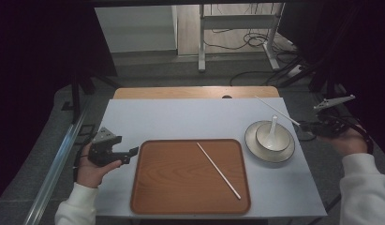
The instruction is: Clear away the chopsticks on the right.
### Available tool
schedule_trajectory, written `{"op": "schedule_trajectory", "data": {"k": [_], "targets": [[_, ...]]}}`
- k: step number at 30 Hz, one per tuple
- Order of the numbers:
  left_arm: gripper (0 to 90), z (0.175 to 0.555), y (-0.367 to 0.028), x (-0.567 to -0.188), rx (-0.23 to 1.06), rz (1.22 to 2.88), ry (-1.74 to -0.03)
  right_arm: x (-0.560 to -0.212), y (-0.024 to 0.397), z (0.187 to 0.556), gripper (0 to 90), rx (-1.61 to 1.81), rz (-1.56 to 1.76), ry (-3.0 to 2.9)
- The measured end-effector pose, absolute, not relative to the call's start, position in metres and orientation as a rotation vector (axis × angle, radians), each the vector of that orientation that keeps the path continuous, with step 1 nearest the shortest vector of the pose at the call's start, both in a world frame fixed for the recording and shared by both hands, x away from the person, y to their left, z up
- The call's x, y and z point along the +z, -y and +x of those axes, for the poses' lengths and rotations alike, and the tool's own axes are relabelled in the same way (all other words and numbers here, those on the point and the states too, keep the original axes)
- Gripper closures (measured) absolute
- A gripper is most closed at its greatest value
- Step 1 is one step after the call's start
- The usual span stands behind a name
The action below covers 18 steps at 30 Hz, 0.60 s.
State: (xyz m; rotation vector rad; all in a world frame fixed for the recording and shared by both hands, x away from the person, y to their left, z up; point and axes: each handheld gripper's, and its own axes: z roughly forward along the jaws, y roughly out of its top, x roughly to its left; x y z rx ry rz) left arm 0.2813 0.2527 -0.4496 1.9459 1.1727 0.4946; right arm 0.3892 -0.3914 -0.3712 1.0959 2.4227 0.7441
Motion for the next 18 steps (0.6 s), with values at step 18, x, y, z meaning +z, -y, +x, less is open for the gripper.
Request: {"op": "schedule_trajectory", "data": {"k": [18], "targets": [[19.7, 0.281, -0.252, -0.449, 0.491, 1.947, -1.163, -0.374, 0.313, 0.341, 84.9, 0.753, 0.845, -2.503]]}}
